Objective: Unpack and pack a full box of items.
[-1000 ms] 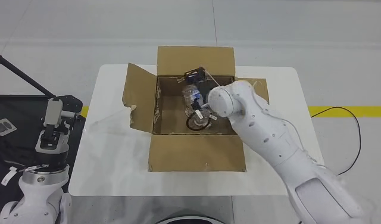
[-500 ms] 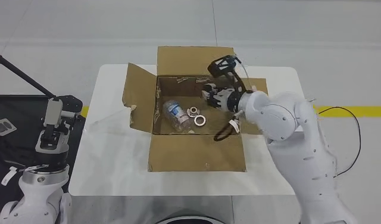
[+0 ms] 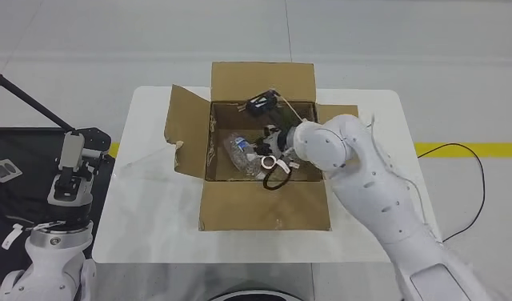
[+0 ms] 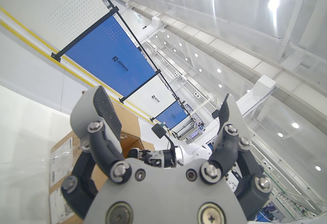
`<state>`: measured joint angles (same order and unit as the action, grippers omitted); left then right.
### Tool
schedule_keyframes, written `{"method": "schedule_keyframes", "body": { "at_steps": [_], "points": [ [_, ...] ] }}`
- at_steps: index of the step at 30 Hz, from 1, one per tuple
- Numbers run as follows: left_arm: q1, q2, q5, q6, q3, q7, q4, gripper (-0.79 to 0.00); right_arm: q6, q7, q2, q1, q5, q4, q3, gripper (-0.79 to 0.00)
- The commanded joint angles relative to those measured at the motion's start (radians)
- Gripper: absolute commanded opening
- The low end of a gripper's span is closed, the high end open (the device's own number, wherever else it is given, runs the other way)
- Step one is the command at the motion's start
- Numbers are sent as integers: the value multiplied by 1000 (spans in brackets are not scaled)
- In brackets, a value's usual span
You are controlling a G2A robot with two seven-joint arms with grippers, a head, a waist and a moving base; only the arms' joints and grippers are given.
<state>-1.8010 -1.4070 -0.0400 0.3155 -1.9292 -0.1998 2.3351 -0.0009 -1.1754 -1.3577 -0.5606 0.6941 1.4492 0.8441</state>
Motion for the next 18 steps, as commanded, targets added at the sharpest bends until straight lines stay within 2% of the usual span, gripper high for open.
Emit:
{"method": "schedule_keyframes", "body": {
  "at_steps": [1,8,18],
  "points": [
    [0,0,0,0,0,0,0,0,0,-2,-16,37,0,-69,-49,-160],
    [0,0,0,0,0,0,0,0,-8,22,-89,133,-12,-256,-211,-172],
    [0,0,0,0,0,0,0,0,1,74,-180,210,3,-440,-335,-200]
  ]
}}
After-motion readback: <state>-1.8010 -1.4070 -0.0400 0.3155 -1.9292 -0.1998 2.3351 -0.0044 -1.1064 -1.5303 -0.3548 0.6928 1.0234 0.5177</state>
